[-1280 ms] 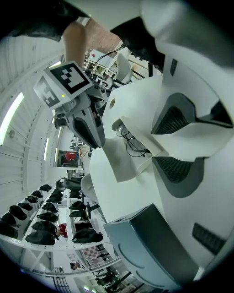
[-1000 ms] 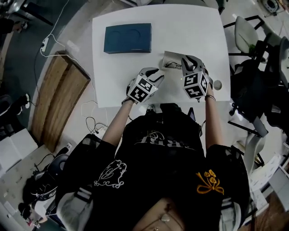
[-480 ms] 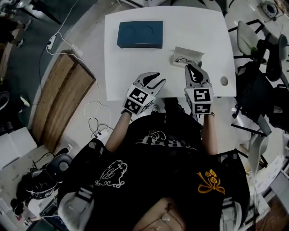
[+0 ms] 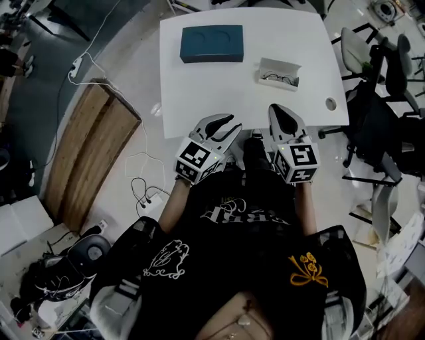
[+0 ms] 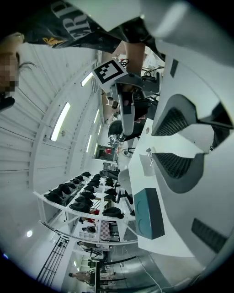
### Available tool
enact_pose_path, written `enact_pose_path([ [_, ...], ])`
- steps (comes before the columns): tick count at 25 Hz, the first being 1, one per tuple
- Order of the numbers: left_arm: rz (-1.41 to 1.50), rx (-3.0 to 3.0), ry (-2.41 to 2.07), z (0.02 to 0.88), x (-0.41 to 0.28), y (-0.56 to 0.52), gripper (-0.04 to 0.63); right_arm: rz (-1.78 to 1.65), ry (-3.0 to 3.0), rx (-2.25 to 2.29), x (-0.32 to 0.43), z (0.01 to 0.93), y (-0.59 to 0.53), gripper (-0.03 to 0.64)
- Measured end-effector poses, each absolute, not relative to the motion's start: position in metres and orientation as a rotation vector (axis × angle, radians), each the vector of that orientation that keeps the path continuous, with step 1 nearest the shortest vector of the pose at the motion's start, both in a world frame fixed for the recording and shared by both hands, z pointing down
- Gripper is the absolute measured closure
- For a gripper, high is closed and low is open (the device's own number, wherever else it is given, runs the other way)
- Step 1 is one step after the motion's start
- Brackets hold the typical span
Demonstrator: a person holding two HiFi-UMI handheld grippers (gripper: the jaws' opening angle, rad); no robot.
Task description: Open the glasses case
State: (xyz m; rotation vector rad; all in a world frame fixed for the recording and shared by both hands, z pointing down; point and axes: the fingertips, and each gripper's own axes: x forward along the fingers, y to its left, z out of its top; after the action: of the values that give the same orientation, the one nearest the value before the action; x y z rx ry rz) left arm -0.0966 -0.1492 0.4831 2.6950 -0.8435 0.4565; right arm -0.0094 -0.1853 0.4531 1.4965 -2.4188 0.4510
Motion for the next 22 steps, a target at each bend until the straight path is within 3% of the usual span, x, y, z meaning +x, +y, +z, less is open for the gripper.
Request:
enact_pose_path([
  [22, 0.332, 2.713, -0.880, 0.453, -0.074, -0.050, 0.538, 0.666, -2.456, 1.410, 0.016, 0.448, -0.068, 0.603],
])
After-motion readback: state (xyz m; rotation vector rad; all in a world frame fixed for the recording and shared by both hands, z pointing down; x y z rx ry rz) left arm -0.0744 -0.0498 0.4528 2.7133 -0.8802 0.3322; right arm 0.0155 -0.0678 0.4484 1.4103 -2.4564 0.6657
